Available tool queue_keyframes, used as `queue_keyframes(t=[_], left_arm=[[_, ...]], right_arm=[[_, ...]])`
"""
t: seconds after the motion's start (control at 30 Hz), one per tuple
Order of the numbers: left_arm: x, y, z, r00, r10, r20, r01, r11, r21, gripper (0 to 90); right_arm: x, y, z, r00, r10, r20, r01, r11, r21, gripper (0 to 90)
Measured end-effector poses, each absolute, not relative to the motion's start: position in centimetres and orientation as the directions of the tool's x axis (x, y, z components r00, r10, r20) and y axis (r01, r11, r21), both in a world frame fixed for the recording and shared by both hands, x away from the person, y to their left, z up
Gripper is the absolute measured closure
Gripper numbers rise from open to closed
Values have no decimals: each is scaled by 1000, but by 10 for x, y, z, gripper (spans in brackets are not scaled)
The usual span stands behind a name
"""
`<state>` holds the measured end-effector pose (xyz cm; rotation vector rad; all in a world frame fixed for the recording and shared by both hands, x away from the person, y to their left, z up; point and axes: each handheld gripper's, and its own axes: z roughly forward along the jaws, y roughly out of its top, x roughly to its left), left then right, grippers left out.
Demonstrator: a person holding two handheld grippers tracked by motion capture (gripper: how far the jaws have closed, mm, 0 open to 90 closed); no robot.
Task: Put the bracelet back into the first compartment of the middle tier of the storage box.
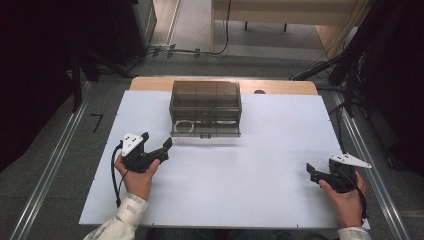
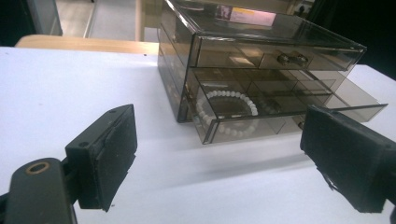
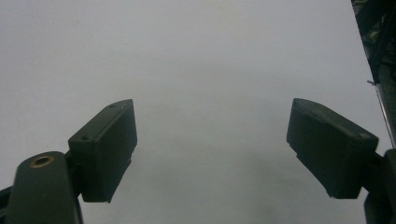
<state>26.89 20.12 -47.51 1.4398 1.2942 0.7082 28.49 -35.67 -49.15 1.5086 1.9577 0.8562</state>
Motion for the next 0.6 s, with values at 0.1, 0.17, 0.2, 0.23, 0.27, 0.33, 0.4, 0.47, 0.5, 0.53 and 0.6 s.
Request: queue_keyframes(t=[0.1, 0.17, 0.2, 0.23, 0.27, 0.33, 0.4, 0.47, 0.5, 0.53, 0.6], left_arm=[[263, 203, -477, 249, 947, -202, 349, 107, 931, 116], [260, 204, -478, 250, 947, -202, 355, 105, 929, 115], [258, 204, -478, 248, 947, -204, 354, 107, 929, 116], [257, 205, -479, 249, 947, -204, 356, 106, 929, 116], [256, 205, -479, 248, 947, -206, 358, 107, 927, 116], [254, 206, -479, 249, 945, -210, 364, 110, 925, 115], [254, 209, -479, 248, 942, -224, 366, 123, 922, 116], [252, 210, -479, 244, 943, -226, 368, 126, 921, 116], [251, 210, -478, 243, 943, -227, 366, 127, 922, 115], [250, 211, -478, 245, 942, -228, 364, 128, 923, 115], [248, 212, -478, 245, 943, -226, 369, 125, 921, 115]], right_arm=[[285, -357, -491, -246, 969, -21, 640, 179, 747, 146], [285, -357, -491, -244, 970, -21, 640, 177, 747, 146], [285, -357, -491, -244, 970, -22, 641, 178, 747, 146], [285, -357, -491, -246, 969, -24, 639, 181, 747, 146], [285, -357, -491, -248, 969, -23, 638, 181, 748, 146], [284, -357, -491, -247, 969, -22, 639, 180, 748, 146], [284, -357, -491, -247, 969, -24, 639, 181, 748, 145], [284, -357, -491, -246, 969, -23, 639, 180, 748, 146], [284, -357, -491, -247, 969, -22, 638, 180, 749, 145], [284, -357, -491, -247, 969, -22, 638, 179, 749, 145], [284, -357, -491, -245, 969, -21, 639, 178, 748, 145]])
